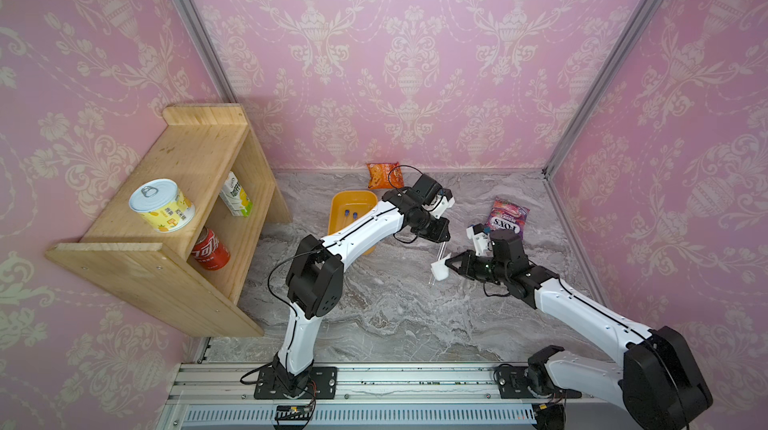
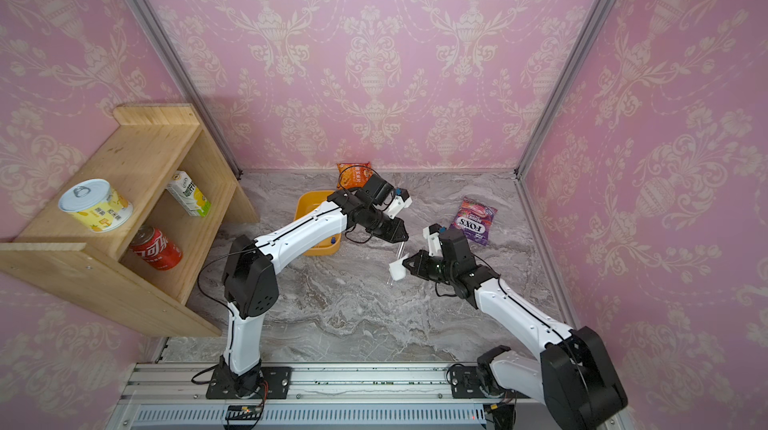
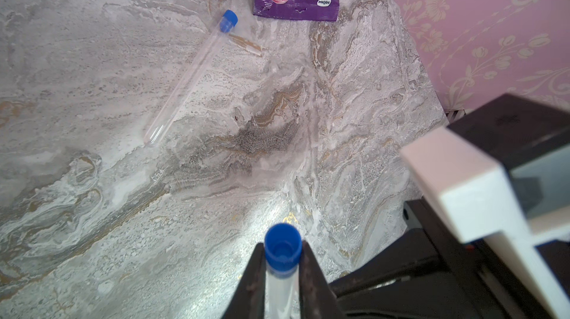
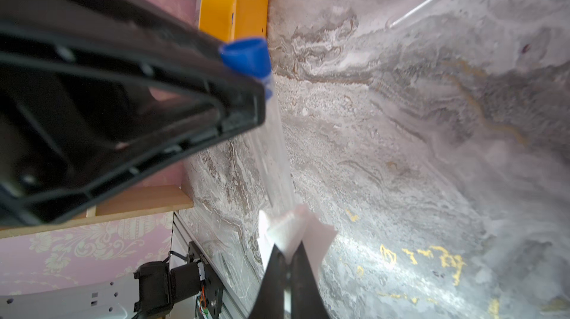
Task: Wipe the exteriors of test tubes
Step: Wipe the dirt from the test tube.
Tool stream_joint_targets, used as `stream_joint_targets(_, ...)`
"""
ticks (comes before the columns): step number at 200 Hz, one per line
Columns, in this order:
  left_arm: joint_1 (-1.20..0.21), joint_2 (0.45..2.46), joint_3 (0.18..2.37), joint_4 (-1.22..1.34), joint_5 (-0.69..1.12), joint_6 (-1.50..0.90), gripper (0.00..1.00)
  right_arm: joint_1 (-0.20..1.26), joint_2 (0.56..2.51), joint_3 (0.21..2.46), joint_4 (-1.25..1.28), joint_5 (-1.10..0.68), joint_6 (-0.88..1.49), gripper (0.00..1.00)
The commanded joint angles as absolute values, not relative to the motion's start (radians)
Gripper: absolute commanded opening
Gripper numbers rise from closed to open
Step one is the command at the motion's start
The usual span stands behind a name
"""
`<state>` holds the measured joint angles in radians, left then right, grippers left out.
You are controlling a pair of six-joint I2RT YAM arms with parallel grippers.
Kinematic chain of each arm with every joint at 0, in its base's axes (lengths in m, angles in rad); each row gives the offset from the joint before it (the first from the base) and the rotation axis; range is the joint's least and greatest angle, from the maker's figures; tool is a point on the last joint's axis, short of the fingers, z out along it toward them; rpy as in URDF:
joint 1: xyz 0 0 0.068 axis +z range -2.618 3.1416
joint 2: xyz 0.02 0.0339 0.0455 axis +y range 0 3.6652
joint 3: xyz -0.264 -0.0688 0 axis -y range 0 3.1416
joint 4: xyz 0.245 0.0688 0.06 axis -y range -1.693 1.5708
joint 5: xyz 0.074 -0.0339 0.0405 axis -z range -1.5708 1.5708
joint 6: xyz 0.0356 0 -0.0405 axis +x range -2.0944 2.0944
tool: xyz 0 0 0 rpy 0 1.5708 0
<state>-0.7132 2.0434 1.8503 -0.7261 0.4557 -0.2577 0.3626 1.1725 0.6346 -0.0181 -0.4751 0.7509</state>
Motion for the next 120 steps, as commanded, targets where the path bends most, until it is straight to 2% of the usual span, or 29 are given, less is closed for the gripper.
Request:
stream_joint_targets(1, -0.71, 2.017, 1.864, -0.742, 0.482, -0.276, 0.2, 0.32, 1.184, 0.699, -0.051, -0.496, 0.696, 0.0)
stream_joint_targets(63, -0.711, 2.017, 1.866, -0.741, 0.486, -0.278, 0.18, 0.252, 1.229, 0.766, -0.065, -0.54, 0.669, 0.0)
stream_joint_targets(120, -0.711, 2.023, 1.875, -0.741, 0.488, -0.279, 0.19, 0.256, 1.172, 0.657, -0.032, -0.58, 0.705, 0.0)
